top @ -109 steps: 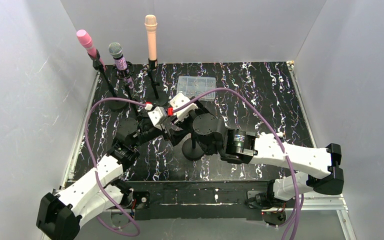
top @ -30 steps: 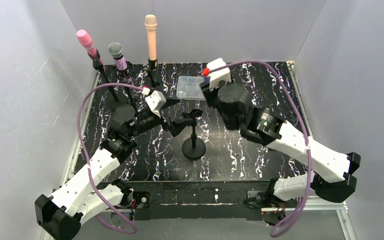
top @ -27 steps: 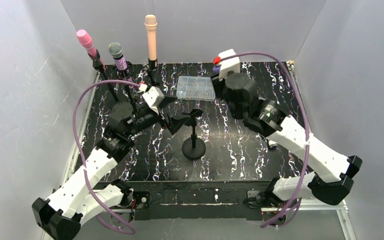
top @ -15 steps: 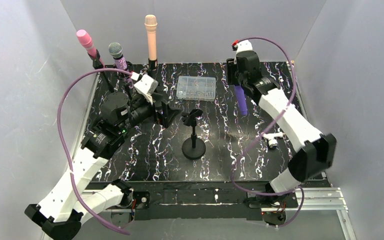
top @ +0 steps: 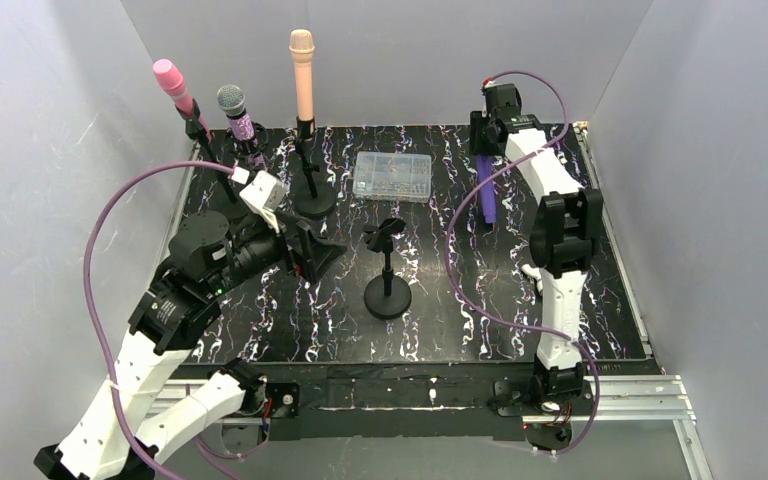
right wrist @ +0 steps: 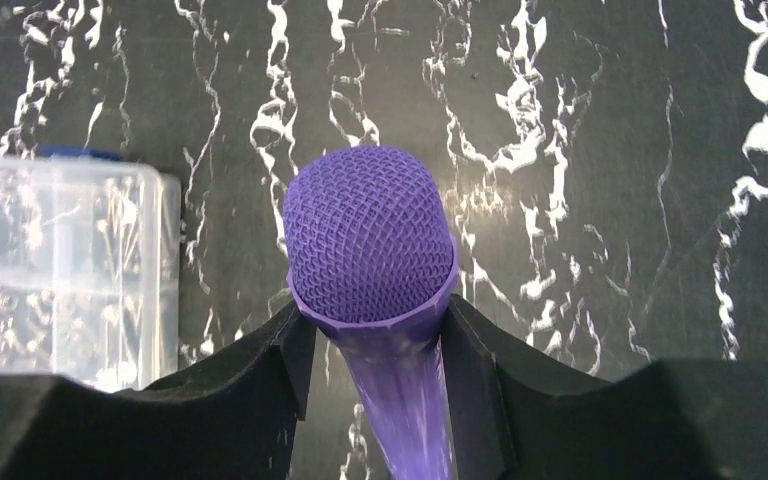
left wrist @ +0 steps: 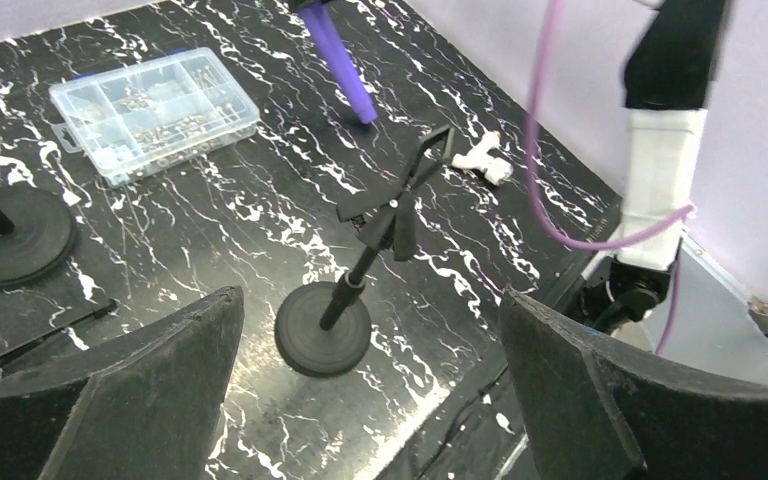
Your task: Remove the microphone from the stand
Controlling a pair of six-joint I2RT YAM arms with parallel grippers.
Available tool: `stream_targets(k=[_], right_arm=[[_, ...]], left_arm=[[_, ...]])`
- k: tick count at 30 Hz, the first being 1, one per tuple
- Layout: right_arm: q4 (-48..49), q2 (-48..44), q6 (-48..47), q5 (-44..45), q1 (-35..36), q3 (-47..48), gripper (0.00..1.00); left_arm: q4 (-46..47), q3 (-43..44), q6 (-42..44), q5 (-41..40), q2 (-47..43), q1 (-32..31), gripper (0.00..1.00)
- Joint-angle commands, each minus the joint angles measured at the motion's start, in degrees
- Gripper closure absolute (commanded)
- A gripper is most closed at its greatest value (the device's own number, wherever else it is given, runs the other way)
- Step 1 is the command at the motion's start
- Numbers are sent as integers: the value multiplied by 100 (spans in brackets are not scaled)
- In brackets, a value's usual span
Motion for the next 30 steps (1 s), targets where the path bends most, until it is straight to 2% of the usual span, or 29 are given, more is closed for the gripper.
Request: stream_targets(k=[1,6,14,17,26,30], right_arm=[[-461,676,14,-212,-47,1183,81],[-497,1257,58,-251,-191,1429,77],[-254,1708,167,-255,-267,1201,70],[-217,1783,181,-244,-267,1096,60],[-353,1845,323,-194,-267,1039,19],[-468,1832,344,-119,-267,1113,11]], left_arm=[[-287,-38,-186,281,-123,-12,2],[-437,-12,-89,344,-241,-12,2],[-577,-59,-83,319,-320,-12,2],[-614,-83,-112,339,-315,-12,2],[-639,-273,-205,-22,-358,-12,2],[-639,-240,-259,-73,-335,-12,2]])
